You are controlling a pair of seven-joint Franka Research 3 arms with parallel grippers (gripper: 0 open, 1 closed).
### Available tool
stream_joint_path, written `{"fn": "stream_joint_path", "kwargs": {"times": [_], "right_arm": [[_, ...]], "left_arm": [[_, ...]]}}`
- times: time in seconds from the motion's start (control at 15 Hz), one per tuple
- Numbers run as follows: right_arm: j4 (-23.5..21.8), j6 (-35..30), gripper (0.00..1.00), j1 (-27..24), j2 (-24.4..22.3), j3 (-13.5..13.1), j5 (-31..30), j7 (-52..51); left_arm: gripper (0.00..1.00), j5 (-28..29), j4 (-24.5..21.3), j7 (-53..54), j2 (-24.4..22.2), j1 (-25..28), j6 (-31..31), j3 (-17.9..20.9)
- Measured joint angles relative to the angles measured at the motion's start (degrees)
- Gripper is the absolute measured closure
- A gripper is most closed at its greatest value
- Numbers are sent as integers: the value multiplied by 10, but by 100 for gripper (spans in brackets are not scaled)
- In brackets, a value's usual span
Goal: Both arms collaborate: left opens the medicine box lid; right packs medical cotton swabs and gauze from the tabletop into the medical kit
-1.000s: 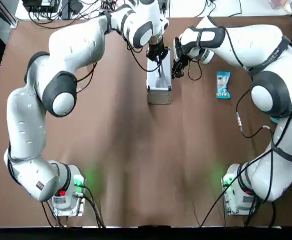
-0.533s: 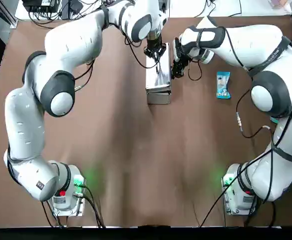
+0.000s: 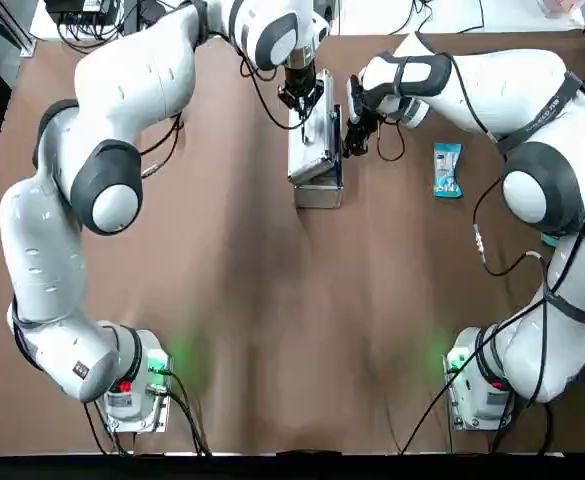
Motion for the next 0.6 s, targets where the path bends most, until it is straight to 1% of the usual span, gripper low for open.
{"fn": "stream_joint_path", "kwargs": {"times": [0.6], "right_arm": [[1,-2,69,0,0,0,-1,0]], "left_arm": [[87,5,0,33,-11,15,-60,4]]}}
